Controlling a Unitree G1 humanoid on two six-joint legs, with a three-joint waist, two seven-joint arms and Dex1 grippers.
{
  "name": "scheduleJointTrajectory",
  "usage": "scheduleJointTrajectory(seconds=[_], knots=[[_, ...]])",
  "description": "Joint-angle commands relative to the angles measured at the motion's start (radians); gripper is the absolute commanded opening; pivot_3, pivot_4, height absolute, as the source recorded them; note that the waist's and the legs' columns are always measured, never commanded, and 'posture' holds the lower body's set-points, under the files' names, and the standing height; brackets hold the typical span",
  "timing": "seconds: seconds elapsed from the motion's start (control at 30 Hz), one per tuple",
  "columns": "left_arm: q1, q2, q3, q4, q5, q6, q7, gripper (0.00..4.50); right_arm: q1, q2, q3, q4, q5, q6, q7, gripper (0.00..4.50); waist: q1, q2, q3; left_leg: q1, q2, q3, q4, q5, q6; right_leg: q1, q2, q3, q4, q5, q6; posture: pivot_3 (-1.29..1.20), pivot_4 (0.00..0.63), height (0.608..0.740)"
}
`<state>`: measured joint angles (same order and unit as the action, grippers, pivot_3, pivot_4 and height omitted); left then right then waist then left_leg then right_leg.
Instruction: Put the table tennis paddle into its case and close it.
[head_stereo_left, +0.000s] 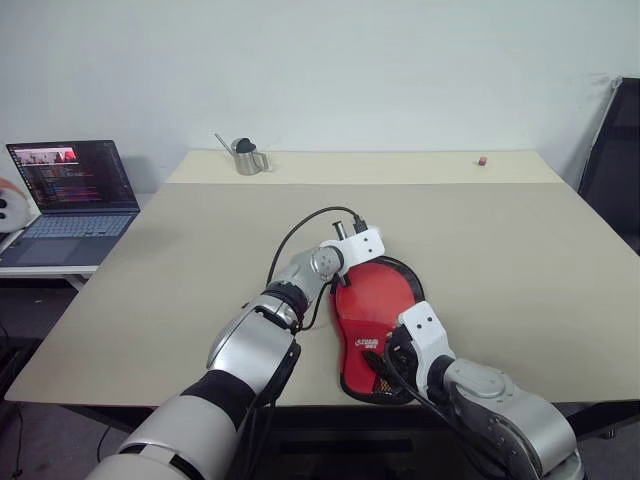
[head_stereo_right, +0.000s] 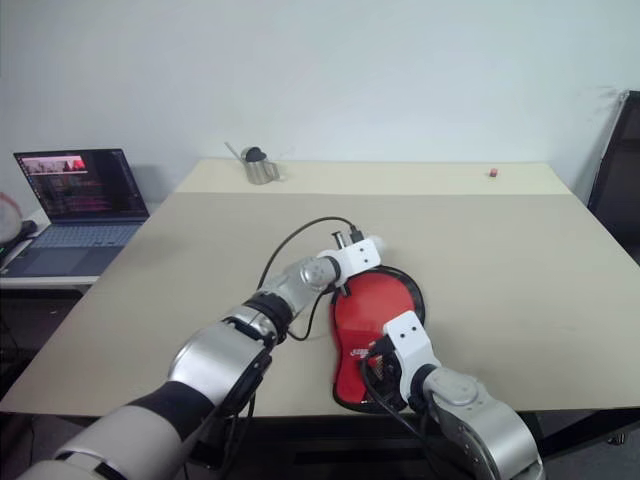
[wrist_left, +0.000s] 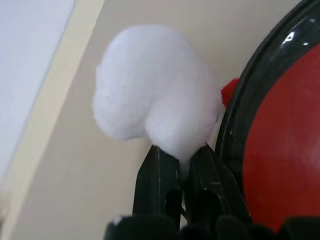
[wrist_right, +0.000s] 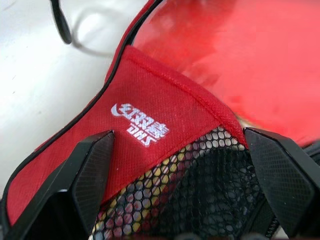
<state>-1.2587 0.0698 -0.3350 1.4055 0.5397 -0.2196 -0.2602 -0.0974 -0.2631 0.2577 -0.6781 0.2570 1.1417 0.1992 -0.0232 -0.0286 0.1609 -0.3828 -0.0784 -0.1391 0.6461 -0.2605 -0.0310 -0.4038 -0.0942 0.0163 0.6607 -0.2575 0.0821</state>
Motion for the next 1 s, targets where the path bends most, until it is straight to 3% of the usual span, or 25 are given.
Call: scheduleJointTrajectory(seconds=[0.03, 0.33, 0.63, 0.73, 1.0], knots=[[-0.07, -0.02, -0.046, -0.019, 0.058, -0.045, 0.076, 0.03, 0.07, 0.007, 0.02, 0.002, 0.014, 0.1, -0.018, 4.5, 0.003, 0.0, 0.0, 0.0, 0.0, 0.0, 0.0, 0.0, 0.0, 0.0, 0.0, 0.0, 0.0, 0.0, 0.001, 0.0, 0.15, 0.74], [-0.13, -0.051, -0.131, -0.008, 0.166, -0.025, 0.177, 0.03, 0.121, 0.046, 0.018, -0.046, 0.015, 0.132, -0.063, 4.5, 0.015, 0.0, 0.0, -0.001, 0.0, 0.0, 0.0, 0.0, 0.0, 0.0, 0.0, 0.0, -0.002, -0.002, 0.003, 0.0, 0.15, 0.74], [-0.058, -0.041, -0.129, -0.003, 0.161, -0.001, 0.063, 0.03, 0.111, 0.054, 0.015, -0.029, 0.018, 0.117, -0.064, 4.5, 0.015, 0.0, 0.0, -0.001, 0.0, 0.0, -0.001, 0.0, 0.0, 0.0, 0.0, 0.0, -0.002, -0.002, 0.003, 0.0, 0.15, 0.74], [-0.042, -0.033, -0.115, -0.005, 0.147, 0.002, 0.032, 0.83, 0.095, 0.057, 0.01, -0.023, 0.02, 0.118, -0.06, 4.5, 0.014, 0.0, 0.0, -0.001, 0.0, 0.001, 0.0, 0.0, 0.0, 0.0, 0.0, 0.0, -0.002, -0.002, 0.003, 0.0, 0.15, 0.74], [-0.028, -0.017, -0.125, -0.008, 0.156, -0.006, 0.012, 3.69, 0.05, 0.059, 0.0, -0.004, 0.027, 0.127, -0.049, 4.5, 0.012, 0.0, -0.003, 0.001, 0.0, 0.001, 0.0, 0.0, 0.0, 0.0, 0.002, 0.0, 0.0, -0.002, 0.003, 0.0, 0.15, 0.74]])
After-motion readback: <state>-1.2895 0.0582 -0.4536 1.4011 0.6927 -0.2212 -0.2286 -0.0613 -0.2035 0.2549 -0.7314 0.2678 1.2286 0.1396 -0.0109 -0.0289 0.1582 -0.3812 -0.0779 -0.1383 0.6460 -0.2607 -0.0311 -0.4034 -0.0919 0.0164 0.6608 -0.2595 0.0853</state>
